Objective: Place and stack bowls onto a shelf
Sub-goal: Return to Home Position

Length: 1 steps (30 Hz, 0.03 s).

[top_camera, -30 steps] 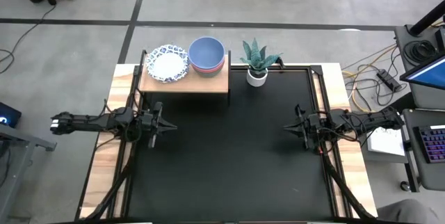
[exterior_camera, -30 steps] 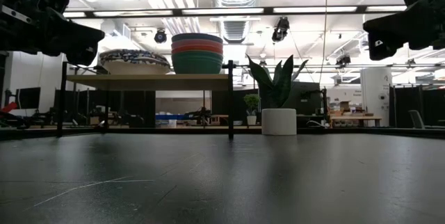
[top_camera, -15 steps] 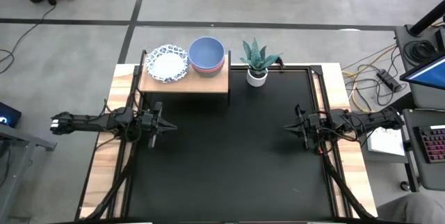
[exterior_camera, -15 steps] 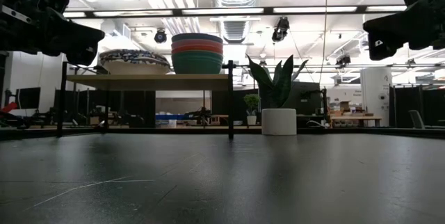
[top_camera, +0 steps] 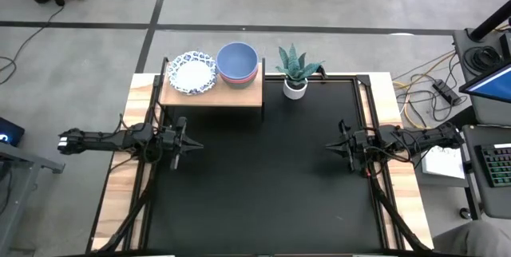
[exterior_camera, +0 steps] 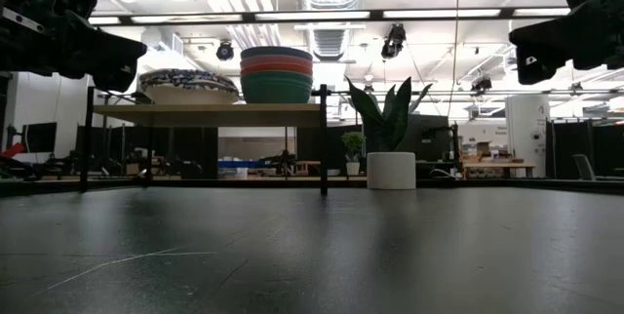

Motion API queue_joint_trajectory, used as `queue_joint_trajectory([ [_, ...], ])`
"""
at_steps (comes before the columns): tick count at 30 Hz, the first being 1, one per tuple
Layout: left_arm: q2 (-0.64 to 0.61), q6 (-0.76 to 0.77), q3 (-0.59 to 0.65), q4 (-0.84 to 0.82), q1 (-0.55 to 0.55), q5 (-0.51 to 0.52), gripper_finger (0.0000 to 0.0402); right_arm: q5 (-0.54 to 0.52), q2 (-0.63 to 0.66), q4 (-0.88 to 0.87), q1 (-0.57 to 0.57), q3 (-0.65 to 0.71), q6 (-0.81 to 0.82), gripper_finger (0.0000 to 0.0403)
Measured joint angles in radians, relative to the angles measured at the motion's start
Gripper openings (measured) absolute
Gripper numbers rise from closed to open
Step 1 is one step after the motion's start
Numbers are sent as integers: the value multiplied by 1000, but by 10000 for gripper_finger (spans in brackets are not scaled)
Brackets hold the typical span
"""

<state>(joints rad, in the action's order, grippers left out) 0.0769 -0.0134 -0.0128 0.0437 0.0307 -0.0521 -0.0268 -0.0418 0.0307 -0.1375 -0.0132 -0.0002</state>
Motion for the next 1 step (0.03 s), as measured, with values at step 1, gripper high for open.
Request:
queue_joint_trajectory([
  [1,0,0,0,0,0,0,0,0,0,0,0,0,0,9],
])
